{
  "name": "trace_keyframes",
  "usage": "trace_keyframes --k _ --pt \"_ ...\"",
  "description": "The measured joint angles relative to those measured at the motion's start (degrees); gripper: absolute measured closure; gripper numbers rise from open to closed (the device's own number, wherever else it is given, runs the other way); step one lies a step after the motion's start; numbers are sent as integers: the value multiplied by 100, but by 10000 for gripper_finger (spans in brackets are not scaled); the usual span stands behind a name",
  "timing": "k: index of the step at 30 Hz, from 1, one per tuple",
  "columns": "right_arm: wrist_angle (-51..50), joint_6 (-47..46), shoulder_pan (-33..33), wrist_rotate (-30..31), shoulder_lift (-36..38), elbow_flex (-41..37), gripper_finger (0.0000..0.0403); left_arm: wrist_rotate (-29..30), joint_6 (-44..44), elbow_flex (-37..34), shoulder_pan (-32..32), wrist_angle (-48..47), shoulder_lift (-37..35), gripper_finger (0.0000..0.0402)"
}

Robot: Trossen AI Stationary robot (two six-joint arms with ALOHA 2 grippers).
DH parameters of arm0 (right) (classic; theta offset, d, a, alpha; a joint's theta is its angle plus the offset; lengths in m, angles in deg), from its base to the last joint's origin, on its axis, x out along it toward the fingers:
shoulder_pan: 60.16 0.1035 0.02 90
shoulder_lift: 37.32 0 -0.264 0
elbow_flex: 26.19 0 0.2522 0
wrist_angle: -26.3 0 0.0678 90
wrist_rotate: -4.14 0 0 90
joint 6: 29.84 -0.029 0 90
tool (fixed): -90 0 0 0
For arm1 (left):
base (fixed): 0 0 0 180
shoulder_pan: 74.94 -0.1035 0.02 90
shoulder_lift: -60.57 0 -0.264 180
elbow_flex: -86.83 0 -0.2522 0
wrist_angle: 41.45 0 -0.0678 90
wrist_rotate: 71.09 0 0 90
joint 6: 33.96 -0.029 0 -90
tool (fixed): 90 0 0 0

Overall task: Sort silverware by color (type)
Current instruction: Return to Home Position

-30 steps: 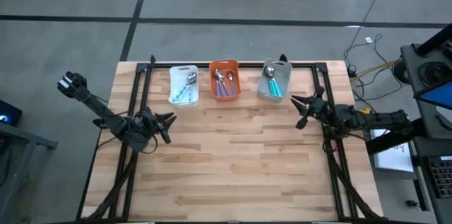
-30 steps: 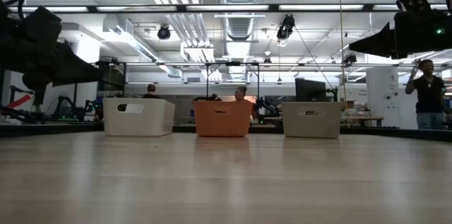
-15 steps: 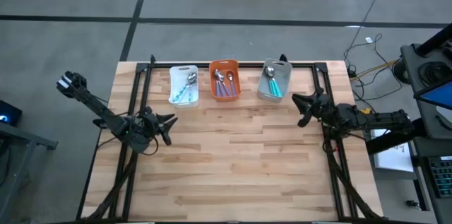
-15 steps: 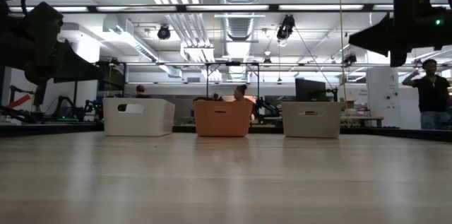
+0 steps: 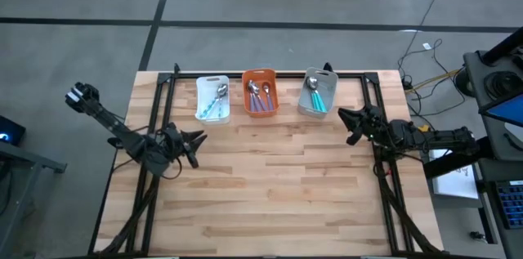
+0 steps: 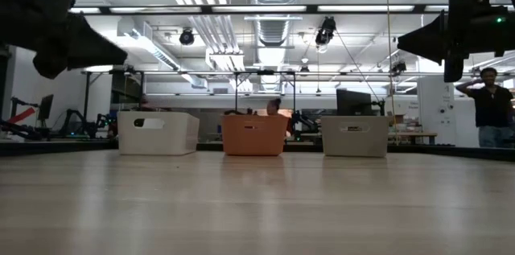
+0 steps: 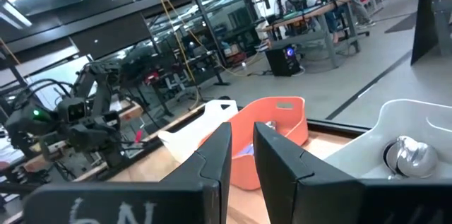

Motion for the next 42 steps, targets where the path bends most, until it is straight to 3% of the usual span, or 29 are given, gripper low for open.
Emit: trace_keyframes --k 10,20,30,42 --pt "13 4 0 0 0 7 351 9 1 801 0 4 99 324" --pt "13 2 0 -1 0 15 351 17 -1 2247 0 1 530 324" --pt "14 2 0 -1 0 15 351 15 -2 4370 0 6 1303 324" --pt "13 2 2 -2 0 15 351 15 -1 7742 0 5 2658 324"
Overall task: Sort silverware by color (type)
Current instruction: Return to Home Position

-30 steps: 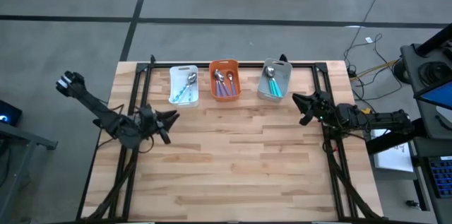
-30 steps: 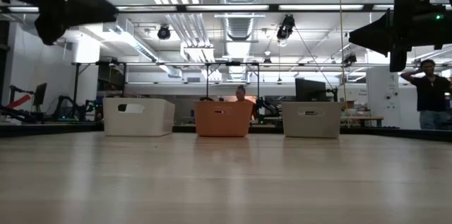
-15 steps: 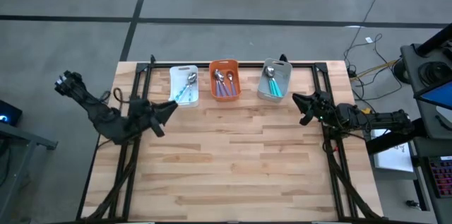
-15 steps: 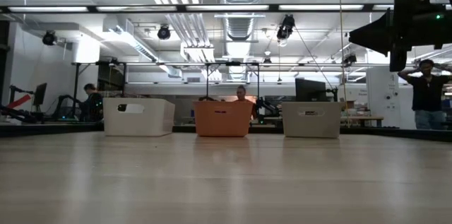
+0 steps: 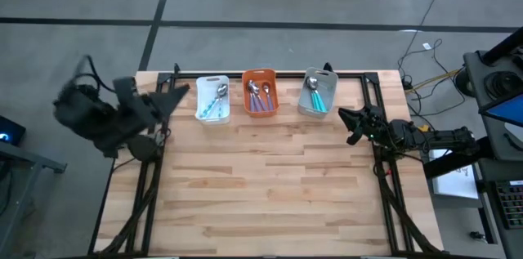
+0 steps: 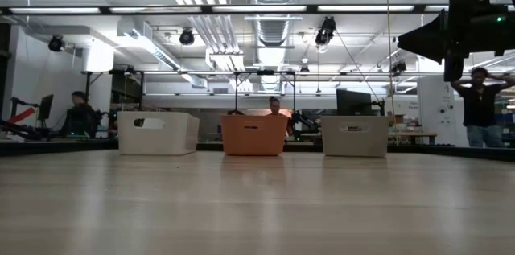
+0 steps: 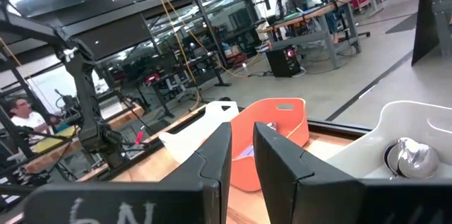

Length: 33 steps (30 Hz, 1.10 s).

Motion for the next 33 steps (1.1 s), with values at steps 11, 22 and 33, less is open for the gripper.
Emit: trace_keyframes --k 11,22,33 --pt "0 0 0 0 0 0 351 -1 0 3390 -1 1 1475 324" --pt "-14 0 0 -5 -2 0 351 -189 2 4275 -21 1060 2112 324" --pt "-24 -1 0 -4 -2 0 351 -188 2 4155 -22 1061 2683 324"
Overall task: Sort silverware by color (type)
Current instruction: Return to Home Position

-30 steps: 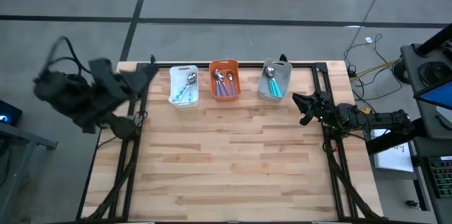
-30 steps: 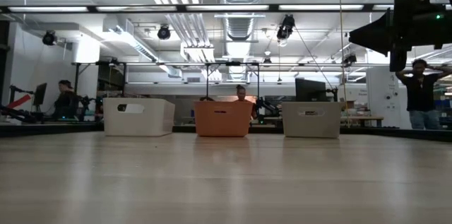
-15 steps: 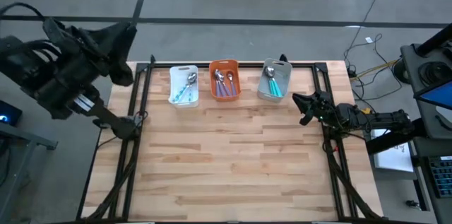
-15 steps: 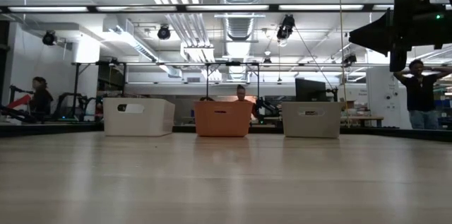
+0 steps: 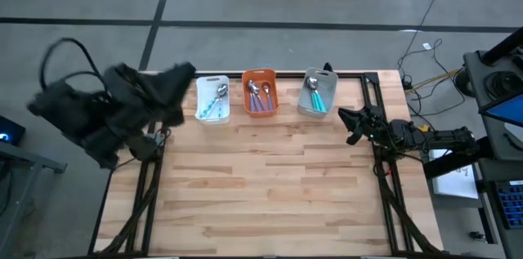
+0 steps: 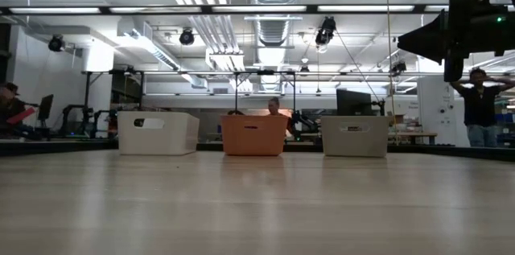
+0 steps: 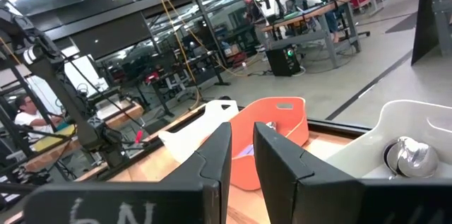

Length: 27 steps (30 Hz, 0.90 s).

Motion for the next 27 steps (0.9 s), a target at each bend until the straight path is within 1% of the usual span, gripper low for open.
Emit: trace_keyframes --k 7,14,21,27 --pt "0 -1 1 2 0 0 351 -2 0 0 0 6 700 324" --pt "0 -1 1 0 0 0 351 -5 0 -1 0 9 1670 324" --pt "0 0 1 2 0 0 351 -11 0 0 0 7 2956 324" --pt "0 0 1 2 0 0 351 -20 0 -1 0 9 4315 324"
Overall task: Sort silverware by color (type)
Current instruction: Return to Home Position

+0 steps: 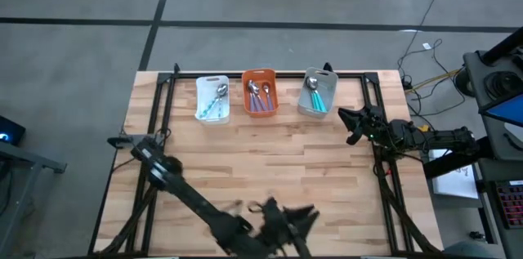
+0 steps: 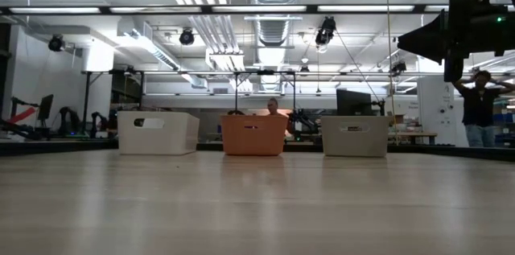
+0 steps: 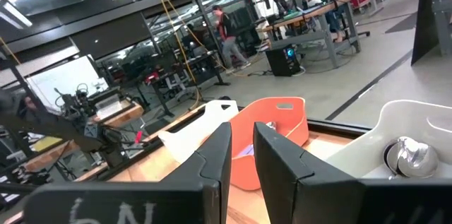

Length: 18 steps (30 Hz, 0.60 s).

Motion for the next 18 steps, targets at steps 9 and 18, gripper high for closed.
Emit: trace_keyframes --k 9,18 --pt "0 1 -2 0 0 0 351 -2 0 256 0 0 2555 324" --pt "-4 12 0 -22 -78 11 351 -2082 -4 601 -27 443 3605 324"
